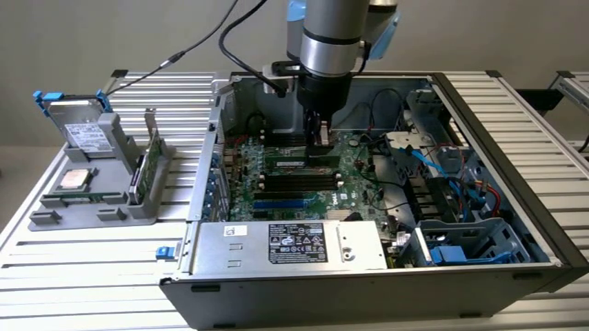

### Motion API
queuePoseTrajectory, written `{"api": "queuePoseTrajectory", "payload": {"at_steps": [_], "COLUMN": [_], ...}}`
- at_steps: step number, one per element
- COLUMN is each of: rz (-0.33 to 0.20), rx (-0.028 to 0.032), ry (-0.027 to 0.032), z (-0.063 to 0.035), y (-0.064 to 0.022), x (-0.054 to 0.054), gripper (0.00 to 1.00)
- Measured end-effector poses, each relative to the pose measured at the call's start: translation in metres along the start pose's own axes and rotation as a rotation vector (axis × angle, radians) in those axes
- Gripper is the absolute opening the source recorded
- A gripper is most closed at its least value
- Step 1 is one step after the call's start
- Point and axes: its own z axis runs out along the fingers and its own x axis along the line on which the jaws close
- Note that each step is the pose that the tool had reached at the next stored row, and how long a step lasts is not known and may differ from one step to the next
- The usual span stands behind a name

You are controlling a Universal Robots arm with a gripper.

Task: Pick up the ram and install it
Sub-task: 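Insert the ram into the slot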

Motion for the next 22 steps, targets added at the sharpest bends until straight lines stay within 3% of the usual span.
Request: {"api": "queuePoseTrajectory", "payload": {"at_steps": [3,8,22], "rz": [0.000,0.000,0.000], "rx": [-0.0008,-0.0096,-0.0100], "ry": [0.0036,0.0048,0.0046], "z": [0.0044,0.0067,0.0232], "y": [-0.0001,-0.0001,-0.0012], "x": [-0.001,-0.001,-0.002], "gripper": [0.13,0.13,0.13]}}
